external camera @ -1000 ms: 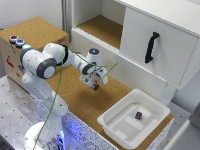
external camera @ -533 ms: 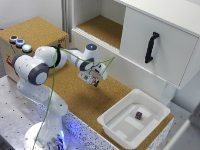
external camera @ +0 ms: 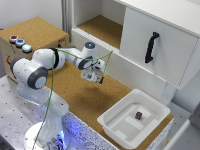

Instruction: Grasp the pink block and turn it left

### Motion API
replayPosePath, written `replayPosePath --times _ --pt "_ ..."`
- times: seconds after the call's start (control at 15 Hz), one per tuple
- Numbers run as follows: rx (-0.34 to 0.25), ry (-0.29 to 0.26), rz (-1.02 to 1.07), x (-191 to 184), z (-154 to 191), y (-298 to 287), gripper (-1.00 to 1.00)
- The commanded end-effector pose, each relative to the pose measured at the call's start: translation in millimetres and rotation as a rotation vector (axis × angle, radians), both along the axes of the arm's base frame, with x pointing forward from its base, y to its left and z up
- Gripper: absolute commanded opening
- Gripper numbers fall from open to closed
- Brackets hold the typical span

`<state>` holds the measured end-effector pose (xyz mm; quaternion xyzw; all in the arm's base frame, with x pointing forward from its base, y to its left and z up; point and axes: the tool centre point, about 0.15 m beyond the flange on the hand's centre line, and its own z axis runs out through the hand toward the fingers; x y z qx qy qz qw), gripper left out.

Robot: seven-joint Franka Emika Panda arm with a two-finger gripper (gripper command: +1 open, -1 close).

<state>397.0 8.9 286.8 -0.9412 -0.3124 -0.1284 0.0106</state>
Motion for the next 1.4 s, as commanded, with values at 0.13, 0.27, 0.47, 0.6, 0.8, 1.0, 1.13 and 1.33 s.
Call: replayPosePath --times 0.13,0.27,0.47,0.6,0.8,1.0,1.13,1.33 --pt "-0.145 -0.006 0.545 -10.2 -32.9 2.1 -1.00" --pt "-0.196 0.004 0.664 -10.7 -47.9 3.8 -1.00" --pt "-0.218 0.056 0.829 -11.1 -67.0 5.7 -1.00" --pt "-0.210 0.104 0.869 -6.8 -73.6 7.8 -1.00" --pt "-0.155 0.163 0.869 0.2 -80.1 7.6 -1.00" --pt "-0.131 0.189 0.877 -0.5 -75.8 6.0 -1.00" --pt "-0.132 0.163 0.914 -7.3 -64.6 4.0 1.00" --pt "-0.108 0.144 0.964 -18.7 -37.3 -1.1 1.00"
